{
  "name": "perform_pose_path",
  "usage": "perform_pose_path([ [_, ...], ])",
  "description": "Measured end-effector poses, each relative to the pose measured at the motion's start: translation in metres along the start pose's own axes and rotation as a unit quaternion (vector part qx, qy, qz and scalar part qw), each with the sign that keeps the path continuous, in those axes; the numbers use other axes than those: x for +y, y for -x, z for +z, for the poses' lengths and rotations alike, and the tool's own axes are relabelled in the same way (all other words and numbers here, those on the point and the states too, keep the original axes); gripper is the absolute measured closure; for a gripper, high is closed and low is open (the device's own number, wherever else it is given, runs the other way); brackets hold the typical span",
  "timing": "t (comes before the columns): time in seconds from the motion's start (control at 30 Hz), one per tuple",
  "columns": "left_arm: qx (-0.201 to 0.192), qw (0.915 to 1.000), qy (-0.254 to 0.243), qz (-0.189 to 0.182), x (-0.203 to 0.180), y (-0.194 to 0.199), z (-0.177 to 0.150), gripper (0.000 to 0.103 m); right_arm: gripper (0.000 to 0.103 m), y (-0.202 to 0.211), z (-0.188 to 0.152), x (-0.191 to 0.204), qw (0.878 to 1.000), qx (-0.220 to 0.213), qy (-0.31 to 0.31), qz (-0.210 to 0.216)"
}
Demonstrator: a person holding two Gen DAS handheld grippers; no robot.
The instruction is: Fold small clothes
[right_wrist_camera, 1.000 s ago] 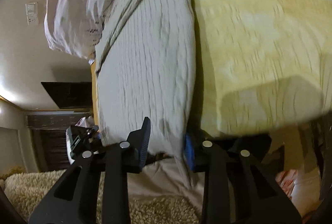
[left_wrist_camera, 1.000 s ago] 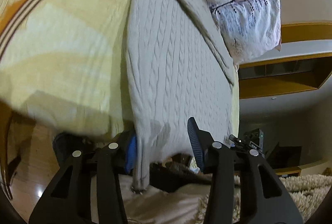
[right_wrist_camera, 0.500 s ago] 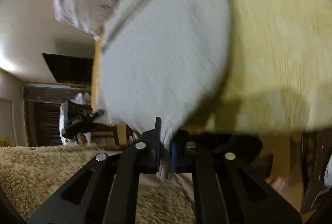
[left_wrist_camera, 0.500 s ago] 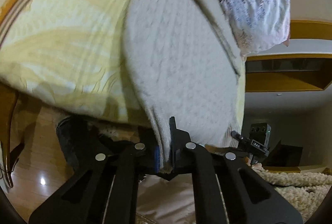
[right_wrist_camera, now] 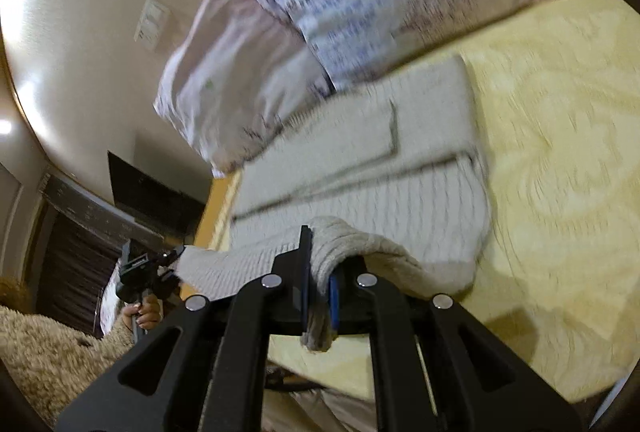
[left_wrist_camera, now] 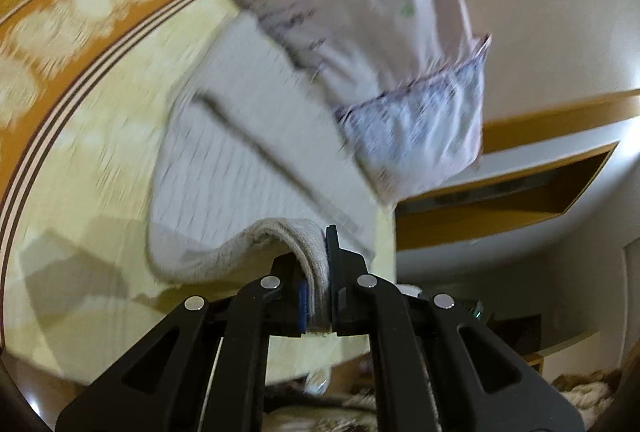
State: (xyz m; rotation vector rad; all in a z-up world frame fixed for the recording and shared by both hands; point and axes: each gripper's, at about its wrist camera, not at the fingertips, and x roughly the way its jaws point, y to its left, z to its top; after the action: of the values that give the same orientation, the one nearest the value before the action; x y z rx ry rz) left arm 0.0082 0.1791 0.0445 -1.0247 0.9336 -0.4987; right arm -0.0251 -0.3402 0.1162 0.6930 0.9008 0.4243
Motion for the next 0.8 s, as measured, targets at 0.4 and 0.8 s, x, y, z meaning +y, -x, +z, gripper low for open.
perform_pose_path([
  [0.4, -0.031, 0.9971, -0.054, -0.044, -0.039, -0.046, 0.082, 0.097, 0.096, -0.025, 0.064, 0.010, 0.997, -0.072, 0.012, 0.028],
  [0.8, -0.035, 0.9993, -0.007, -0.009, 0.002, -0.118, 0.144, 0.097, 0.096, -0.103, 0.118, -0.058, 0.992, -0.078, -0.095, -0.002],
])
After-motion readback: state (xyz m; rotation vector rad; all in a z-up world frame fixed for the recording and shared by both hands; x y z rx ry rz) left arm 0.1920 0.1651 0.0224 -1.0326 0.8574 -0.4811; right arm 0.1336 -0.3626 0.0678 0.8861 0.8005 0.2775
